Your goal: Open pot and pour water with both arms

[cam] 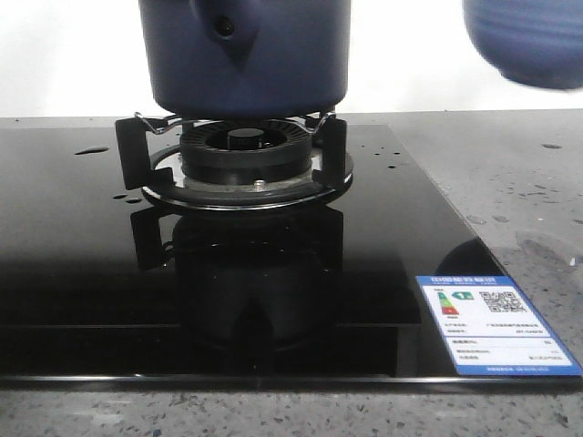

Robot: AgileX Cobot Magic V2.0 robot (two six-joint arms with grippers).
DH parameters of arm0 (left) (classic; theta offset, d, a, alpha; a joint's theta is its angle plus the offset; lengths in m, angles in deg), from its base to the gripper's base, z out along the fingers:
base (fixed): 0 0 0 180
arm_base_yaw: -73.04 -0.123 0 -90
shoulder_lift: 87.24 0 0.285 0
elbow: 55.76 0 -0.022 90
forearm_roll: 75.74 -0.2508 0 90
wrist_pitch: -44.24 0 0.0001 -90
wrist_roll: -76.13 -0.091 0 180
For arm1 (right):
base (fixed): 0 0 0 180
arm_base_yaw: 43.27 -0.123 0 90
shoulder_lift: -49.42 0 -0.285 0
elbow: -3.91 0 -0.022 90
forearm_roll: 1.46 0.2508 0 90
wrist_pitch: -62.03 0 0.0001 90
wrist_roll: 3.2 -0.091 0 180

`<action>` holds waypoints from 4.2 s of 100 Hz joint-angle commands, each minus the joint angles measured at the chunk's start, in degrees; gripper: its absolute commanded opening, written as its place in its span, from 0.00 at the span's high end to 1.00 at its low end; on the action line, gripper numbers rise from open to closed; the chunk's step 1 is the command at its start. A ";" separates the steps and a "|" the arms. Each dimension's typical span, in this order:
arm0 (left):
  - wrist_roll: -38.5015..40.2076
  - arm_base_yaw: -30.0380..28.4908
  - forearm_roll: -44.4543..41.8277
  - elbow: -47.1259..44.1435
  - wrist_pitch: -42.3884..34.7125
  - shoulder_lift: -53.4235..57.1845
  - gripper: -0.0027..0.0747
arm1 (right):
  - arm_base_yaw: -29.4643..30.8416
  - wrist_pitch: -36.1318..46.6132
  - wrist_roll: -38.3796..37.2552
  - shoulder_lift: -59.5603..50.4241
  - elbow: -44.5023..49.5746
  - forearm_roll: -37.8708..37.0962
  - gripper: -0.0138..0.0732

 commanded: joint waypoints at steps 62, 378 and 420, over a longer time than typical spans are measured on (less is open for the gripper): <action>0.14 -0.08 -0.03 2.27 -6.17 1.60 0.46 | 3.63 7.54 -0.07 1.05 9.45 -1.73 0.90; 0.03 21.05 -1.57 2.27 -14.76 -9.54 0.24 | 3.52 6.75 2.41 -12.62 6.13 4.04 0.35; -0.06 10.90 -3.54 1.98 0.89 -0.03 0.99 | 3.43 7.49 24.92 -13.36 7.33 36.91 0.92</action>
